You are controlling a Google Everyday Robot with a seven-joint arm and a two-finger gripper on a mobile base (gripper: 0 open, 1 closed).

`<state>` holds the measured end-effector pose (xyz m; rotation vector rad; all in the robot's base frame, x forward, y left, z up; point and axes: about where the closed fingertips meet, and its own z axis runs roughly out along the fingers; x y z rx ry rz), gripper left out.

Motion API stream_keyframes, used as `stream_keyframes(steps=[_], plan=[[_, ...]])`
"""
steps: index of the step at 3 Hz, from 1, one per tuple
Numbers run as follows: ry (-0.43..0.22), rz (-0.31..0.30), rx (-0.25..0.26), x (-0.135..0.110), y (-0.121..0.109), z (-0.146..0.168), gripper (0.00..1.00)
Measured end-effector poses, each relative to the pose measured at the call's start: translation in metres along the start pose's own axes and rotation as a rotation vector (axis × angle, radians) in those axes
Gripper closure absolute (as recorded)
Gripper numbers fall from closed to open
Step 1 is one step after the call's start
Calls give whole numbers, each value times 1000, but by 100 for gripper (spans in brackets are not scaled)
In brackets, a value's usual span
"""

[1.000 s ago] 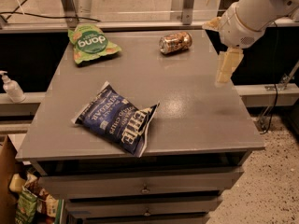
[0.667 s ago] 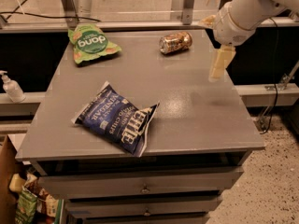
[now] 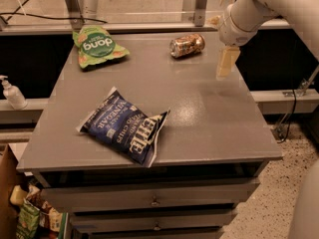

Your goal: Place orange can upright

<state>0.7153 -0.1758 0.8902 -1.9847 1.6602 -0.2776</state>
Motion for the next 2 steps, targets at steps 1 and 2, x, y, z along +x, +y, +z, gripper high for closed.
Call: stream_keyframes(steps=[1,2], plan=[[36,-28,16,5,-19,18,0],[76,-48,25,8,-37,35,0]])
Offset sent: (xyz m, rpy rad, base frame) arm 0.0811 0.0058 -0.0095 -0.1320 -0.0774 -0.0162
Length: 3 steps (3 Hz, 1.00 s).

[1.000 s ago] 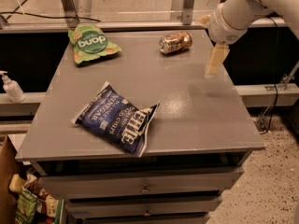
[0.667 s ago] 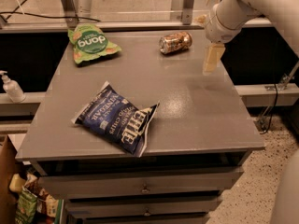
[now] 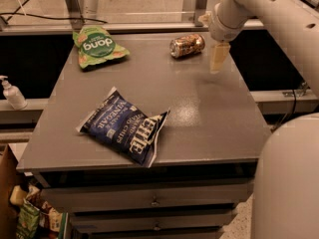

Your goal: Place orange can upright

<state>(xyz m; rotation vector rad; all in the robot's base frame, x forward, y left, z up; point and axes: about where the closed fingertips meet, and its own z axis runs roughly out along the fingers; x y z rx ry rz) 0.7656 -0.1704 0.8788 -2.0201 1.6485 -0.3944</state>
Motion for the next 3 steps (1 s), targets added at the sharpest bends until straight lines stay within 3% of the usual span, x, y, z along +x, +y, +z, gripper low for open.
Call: stream_keyframes(steps=[3], plan=[[104,-46,47,14,-48,22,0]])
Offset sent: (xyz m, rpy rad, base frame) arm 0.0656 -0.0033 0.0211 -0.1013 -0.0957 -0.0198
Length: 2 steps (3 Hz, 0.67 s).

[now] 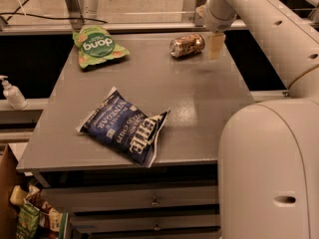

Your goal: Place orange can upright

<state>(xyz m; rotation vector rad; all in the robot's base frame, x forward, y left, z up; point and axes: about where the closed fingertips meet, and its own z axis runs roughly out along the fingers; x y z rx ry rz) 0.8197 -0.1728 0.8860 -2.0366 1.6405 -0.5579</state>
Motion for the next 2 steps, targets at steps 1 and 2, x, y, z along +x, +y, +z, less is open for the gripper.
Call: stream_keyframes(steps=[1,2], plan=[[46,0,17,7,-6,6,0],[75,-2,14,9,-5,19,0]])
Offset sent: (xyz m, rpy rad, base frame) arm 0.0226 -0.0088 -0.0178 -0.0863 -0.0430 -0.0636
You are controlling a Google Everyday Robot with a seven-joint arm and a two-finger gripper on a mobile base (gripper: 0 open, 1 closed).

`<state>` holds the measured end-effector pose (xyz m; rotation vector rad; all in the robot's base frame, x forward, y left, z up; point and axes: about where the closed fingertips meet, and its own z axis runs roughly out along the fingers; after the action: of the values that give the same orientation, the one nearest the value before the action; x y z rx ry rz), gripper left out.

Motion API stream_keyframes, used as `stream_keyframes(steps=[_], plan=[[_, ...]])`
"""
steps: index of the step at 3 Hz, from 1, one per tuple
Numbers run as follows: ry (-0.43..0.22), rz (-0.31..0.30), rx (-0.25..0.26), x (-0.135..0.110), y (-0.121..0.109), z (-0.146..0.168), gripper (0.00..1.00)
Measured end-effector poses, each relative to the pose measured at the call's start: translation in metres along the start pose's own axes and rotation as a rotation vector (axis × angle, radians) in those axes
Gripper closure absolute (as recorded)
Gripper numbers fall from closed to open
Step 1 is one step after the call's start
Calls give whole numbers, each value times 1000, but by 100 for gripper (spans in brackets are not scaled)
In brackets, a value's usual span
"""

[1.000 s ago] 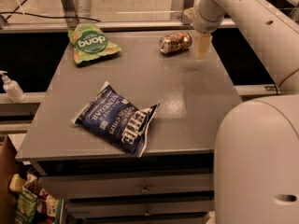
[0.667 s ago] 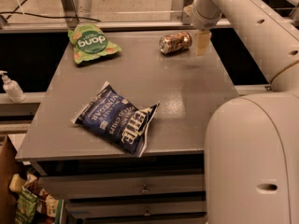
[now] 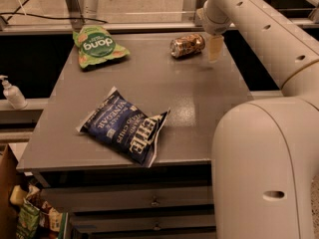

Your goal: Place orange can upright

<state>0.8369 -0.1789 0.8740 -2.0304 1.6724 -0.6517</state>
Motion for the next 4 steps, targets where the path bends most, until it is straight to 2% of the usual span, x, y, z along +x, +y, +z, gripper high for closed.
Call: stream_keyframes(steps=[3,4], plan=[[-6,-56,15,-18,-14,17,0],[-3,-79,8,-25,-17,20,7]])
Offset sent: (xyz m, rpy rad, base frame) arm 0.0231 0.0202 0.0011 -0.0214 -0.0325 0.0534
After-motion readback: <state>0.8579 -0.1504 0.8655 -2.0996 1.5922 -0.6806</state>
